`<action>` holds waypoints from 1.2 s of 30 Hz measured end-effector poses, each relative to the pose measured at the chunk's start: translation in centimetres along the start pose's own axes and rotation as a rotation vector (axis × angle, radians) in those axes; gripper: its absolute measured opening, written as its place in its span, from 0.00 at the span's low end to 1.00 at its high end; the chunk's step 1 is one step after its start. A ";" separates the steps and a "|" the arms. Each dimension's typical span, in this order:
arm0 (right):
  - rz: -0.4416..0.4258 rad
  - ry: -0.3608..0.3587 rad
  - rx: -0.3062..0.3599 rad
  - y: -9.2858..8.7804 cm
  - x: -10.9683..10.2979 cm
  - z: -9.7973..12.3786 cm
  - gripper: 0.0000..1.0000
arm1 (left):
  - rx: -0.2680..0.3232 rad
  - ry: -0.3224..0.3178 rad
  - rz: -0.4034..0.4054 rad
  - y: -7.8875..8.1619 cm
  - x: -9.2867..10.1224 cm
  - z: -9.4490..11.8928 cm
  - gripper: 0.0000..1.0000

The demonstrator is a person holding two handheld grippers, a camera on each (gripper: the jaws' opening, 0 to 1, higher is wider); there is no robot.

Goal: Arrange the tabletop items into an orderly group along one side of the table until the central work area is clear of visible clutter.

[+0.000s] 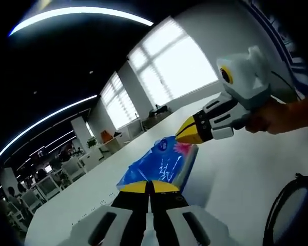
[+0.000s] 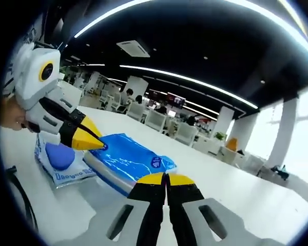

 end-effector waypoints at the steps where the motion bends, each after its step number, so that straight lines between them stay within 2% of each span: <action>1: -0.006 -0.003 0.004 0.0 0.1 0.3 0.00 | 0.003 0.003 -0.009 0.1 0.2 0.0 0.00; 10: -0.008 -0.020 -0.004 -0.4 0.1 2.2 0.00 | 0.014 -0.016 -0.008 0.9 1.5 0.5 0.00; 20: -0.008 -0.028 -0.007 -0.4 -0.4 3.7 0.00 | 0.015 -0.032 -0.007 1.0 2.7 1.4 0.00; 28: -0.014 -0.039 -0.003 -0.8 -0.2 5.2 0.00 | 0.022 -0.044 -0.020 1.9 3.9 1.9 0.00; 36: -0.011 -0.037 -0.011 -1.5 -0.5 6.1 0.00 | 0.017 -0.062 -0.028 1.4 5.0 2.0 0.00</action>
Point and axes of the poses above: the point that each gripper's makers call its tool centre point, and the gripper's own axes: z roughly backward along the fingers, x roughly to its right, y roughly out of its top, the point moved 5 cm from there along z, roughly backward along the fingers, and after that the axes turned 1 degree about -x, right-handed, at the moved point
